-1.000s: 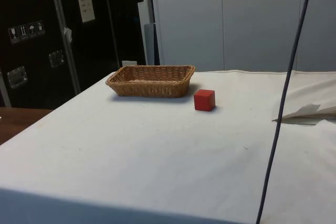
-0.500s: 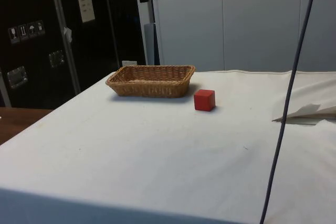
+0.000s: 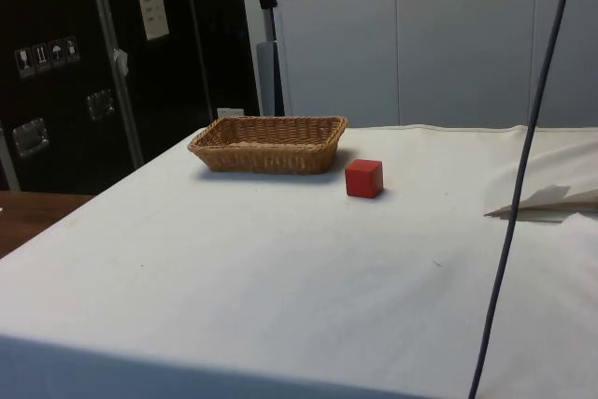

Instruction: Pick up the cube and place it into the basket.

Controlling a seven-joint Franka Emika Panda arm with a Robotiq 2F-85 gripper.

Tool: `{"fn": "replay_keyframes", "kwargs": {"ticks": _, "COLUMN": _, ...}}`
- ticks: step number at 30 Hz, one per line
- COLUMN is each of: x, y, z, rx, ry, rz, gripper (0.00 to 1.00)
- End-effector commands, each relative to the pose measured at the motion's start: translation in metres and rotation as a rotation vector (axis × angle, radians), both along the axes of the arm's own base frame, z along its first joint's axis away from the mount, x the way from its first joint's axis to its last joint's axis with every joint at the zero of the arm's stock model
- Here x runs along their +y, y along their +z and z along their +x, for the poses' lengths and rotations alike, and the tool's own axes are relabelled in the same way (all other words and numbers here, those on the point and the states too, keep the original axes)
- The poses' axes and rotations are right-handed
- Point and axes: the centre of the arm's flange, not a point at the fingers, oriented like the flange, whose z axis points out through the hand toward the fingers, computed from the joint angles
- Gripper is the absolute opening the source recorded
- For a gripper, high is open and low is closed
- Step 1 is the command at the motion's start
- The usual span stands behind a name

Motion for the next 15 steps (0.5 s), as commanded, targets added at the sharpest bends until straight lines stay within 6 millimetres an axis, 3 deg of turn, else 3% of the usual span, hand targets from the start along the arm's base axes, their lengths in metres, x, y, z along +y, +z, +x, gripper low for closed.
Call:
{"fn": "replay_keyframes", "kwargs": {"ticks": 1, "x": -0.001, "y": 0.0, "z": -0.003, "rx": -0.016, "ry": -0.006, "rz": -0.011, "gripper": 1.0}}
{"fn": "replay_keyframes", "kwargs": {"ticks": 15, "x": -0.002, "y": -0.011, "z": -0.018, "rx": -0.043, "ry": -0.019, "rz": -0.047, "gripper": 1.0}}
